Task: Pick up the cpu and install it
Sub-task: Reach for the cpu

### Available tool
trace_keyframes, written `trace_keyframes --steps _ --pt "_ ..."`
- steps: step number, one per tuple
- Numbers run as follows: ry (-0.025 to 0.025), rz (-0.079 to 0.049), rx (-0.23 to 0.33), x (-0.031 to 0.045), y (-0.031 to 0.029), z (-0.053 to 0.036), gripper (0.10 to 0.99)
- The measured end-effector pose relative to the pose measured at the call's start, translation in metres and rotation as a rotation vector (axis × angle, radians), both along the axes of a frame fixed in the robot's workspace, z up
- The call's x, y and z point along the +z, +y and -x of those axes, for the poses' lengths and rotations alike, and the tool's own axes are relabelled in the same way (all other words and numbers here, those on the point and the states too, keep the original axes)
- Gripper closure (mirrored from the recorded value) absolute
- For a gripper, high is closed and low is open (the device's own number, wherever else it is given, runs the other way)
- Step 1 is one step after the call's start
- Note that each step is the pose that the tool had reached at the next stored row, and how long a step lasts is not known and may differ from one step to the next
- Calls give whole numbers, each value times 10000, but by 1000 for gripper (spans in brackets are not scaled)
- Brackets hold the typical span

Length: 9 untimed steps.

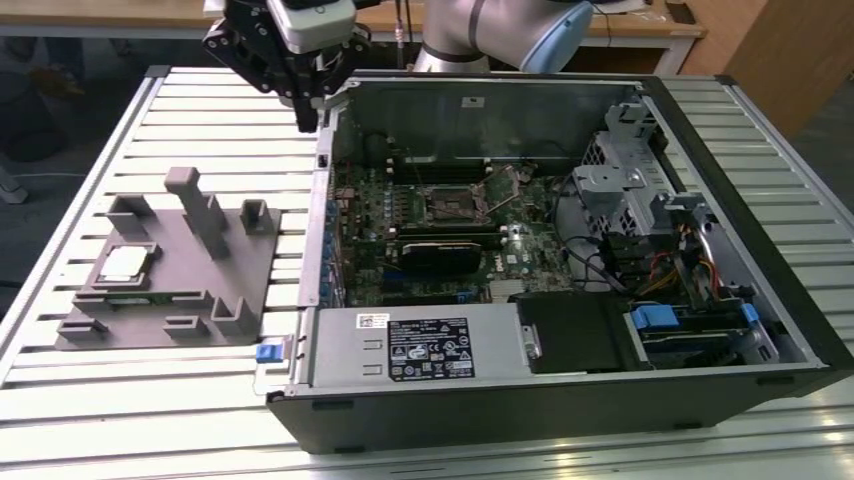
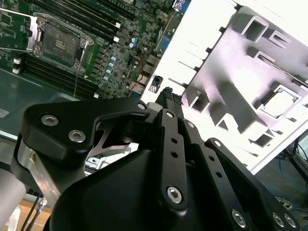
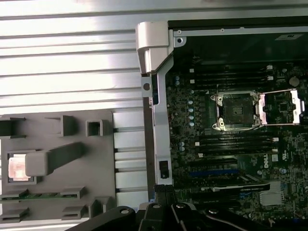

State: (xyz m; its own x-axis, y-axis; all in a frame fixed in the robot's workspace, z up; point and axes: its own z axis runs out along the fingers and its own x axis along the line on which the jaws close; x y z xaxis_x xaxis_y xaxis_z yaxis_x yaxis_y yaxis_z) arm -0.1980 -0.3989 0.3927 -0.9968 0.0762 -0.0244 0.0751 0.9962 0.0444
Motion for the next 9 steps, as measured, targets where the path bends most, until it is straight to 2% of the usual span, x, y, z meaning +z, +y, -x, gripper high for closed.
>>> trace_keyframes --steps 9 --pt "0 0 -1 0 0 52 980"
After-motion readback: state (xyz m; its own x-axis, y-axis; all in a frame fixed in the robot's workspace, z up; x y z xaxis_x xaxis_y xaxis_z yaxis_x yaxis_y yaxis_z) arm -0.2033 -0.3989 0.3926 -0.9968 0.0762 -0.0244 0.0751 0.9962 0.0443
